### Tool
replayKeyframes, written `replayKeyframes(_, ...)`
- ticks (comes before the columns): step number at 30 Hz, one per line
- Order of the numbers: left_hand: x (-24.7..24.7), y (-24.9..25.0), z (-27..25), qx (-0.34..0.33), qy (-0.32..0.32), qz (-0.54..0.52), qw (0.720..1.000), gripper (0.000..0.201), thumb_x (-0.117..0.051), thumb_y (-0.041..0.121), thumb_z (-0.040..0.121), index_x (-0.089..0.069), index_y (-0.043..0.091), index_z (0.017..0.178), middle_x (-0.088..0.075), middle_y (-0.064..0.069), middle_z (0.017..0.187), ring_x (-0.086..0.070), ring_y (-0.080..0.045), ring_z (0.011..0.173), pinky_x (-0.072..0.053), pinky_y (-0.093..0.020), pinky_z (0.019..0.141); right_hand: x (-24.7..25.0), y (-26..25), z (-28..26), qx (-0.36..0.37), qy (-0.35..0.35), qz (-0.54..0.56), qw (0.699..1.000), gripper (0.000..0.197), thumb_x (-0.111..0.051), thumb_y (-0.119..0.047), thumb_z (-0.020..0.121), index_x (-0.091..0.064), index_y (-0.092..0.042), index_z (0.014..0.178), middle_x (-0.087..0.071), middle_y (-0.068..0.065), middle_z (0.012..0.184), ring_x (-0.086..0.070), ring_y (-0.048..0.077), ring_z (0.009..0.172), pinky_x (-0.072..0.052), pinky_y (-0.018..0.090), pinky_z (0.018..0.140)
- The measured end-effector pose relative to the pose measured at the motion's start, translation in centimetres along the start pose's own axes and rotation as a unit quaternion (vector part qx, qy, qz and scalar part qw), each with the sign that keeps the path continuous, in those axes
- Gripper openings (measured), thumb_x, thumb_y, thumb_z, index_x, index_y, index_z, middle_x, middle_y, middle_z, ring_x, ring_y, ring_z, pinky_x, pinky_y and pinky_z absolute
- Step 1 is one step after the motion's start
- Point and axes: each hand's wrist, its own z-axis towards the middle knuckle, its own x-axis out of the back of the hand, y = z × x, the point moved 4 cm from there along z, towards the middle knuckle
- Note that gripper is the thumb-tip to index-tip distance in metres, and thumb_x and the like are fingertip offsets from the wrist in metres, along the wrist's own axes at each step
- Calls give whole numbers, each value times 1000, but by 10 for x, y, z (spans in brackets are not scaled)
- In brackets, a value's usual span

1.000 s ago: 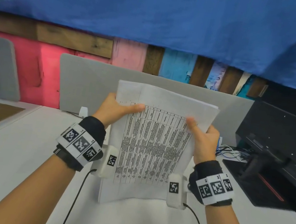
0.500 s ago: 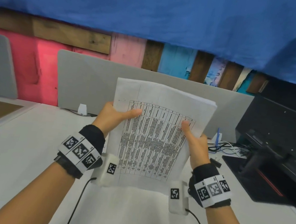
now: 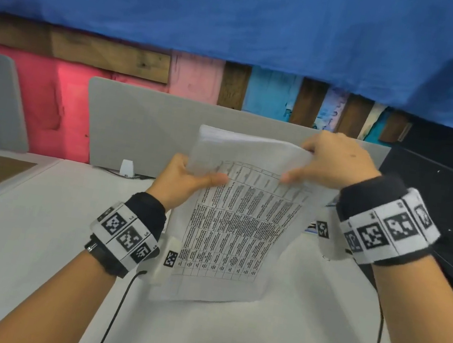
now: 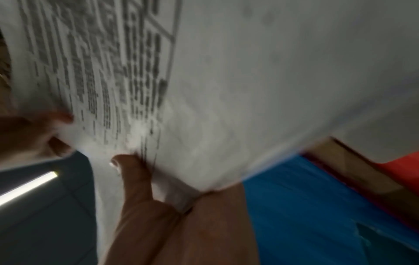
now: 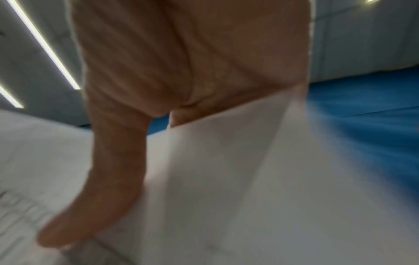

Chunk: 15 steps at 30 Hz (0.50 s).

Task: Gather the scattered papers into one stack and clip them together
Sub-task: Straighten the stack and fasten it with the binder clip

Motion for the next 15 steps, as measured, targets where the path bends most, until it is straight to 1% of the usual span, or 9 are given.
replayKeyframes(2, -11, 9, 3, -17, -12, 39, 999, 10, -70, 2, 75, -69, 2, 85, -72, -1, 75, -67, -8, 73, -53, -17, 71, -7, -23, 7, 53, -35, 36, 997, 23, -73, -36, 72, -66, -18, 85, -56, -2, 70, -53, 18, 71, -34, 24, 53)
replayKeyframes(3, -15, 10, 6, -18, -11, 47, 999, 11, -71, 3, 74, -69, 1, 84, -71, -3, 73, -67, -7, 70, -52, -16, 68, -11, -30, 9, 69, -36, 50, 996, 24, -71, -37, 74, -66, -15, 83, -53, -3, 66, -52, 18, 69, -34, 24, 52)
replayKeyframes(6, -11, 1, 11, 9, -15, 54, 998, 16, -74, 4, 72, -66, 17, 76, -70, 14, 56, -65, 8, 56, -51, -8, 56, -12, -26, 6, 74, 19, 75, 994, 22, -66, -39, 78, -67, -17, 82, -51, -6, 61, -50, 14, 62, -33, 24, 51)
replayKeyframes(8, 3, -12, 9, 40, -21, 119, 992, 15, -78, 11, 69, -68, 21, 72, -67, 15, 54, -61, 10, 50, -49, -7, 53, -13, -2, -1, 49, 54, 177, 982, 10, -67, -30, 79, -67, -21, 82, -56, -7, 62, -52, 7, 59, -39, 26, 54)
replayKeyframes(9, 14, -20, 6, 58, -19, 157, 986, 14, -80, 15, 68, -69, 25, 67, -66, 14, 51, -59, 8, 46, -49, -10, 52, -15, 15, -7, 23, 78, 255, 964, 7, -68, -24, 79, -66, -17, 82, -60, -7, 61, -55, 2, 57, -44, 27, 57)
replayKeyframes(10, 28, -28, 3, 73, -8, 197, 978, 18, -81, 19, 66, -69, 28, 57, -63, 14, 45, -57, 5, 43, -47, -15, 51, -20, 32, -16, -3, 102, 334, 937, 6, -68, -18, 79, -67, -13, 81, -63, -11, 57, -58, -3, 54, -48, 22, 58)
replayKeyframes(12, 57, -40, -3, 90, 26, 253, 963, 28, -85, 25, 60, -65, 26, 41, -55, 13, 36, -49, 1, 40, -39, -16, 47, -41, 60, -38, -44, 134, 460, 876, 9, -69, -20, 74, -66, -11, 77, -68, -16, 55, -63, -7, 56, -50, 11, 56)
replayKeyframes(13, 67, -45, -5, 90, 44, 241, 965, 24, -86, 25, 58, -66, 21, 45, -54, 12, 37, -48, 0, 41, -37, -15, 46, -57, 70, -48, -67, 139, 506, 849, 12, -68, -24, 71, -66, -14, 77, -70, -18, 59, -66, -5, 59, -51, 10, 55)
replayKeyframes(15, 79, -55, -8, 85, 98, 142, 981, 16, -82, 16, 62, -69, 8, 63, -61, 11, 47, -54, -5, 51, -41, -14, 48, -92, 78, -65, -112, 145, 573, 799, 6, -65, -18, 76, -64, -16, 81, -72, -17, 63, -68, -1, 60, -52, 13, 52)
